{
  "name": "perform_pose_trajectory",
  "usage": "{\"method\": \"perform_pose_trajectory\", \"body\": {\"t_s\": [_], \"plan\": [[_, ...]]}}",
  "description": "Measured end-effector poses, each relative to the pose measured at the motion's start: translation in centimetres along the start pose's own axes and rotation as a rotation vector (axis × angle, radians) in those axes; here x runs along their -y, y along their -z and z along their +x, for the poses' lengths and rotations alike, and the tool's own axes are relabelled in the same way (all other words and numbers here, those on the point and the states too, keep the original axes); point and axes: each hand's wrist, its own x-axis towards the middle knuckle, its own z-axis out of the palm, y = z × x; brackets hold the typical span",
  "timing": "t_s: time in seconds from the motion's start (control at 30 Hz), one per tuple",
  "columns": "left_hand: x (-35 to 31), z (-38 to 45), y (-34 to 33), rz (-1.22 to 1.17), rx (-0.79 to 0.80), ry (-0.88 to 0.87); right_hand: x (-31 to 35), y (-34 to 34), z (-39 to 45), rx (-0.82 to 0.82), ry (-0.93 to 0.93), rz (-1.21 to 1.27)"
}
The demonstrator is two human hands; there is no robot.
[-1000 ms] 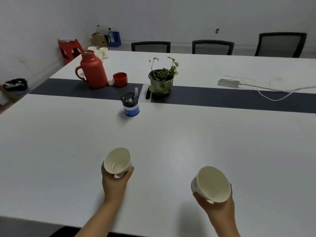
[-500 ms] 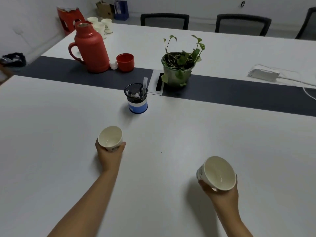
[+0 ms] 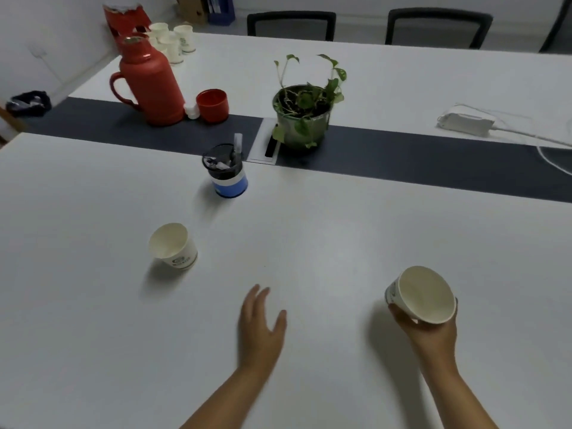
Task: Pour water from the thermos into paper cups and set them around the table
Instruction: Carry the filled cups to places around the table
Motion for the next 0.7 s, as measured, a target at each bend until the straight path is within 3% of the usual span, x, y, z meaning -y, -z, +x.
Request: {"method": "perform_pose_trajectory", "body": {"t_s": [0.13,0.23,0.33,0.7], "plan": [[-3.2,-0.7,-5.4,0.155,0.279,-0.205,-1.3,5.6,2.7,-0.130,-0.021,-0.020],[-3.7,-1.5,-8.0,0.513,0.408,-0.302,-2.7,9.3,4.6,-0.235,-0.066,-0.005],[-3.5,-1.7,-8.8,0.684,0.386,-0.337,-4.2,12.1,6.5,-0.306,-0.114,0.023],[-4.1,-1.9,-9.0,0.679,0.393,-0.280,-7.2,14.6,9.2,-0.301,-0.125,-0.016]]}}
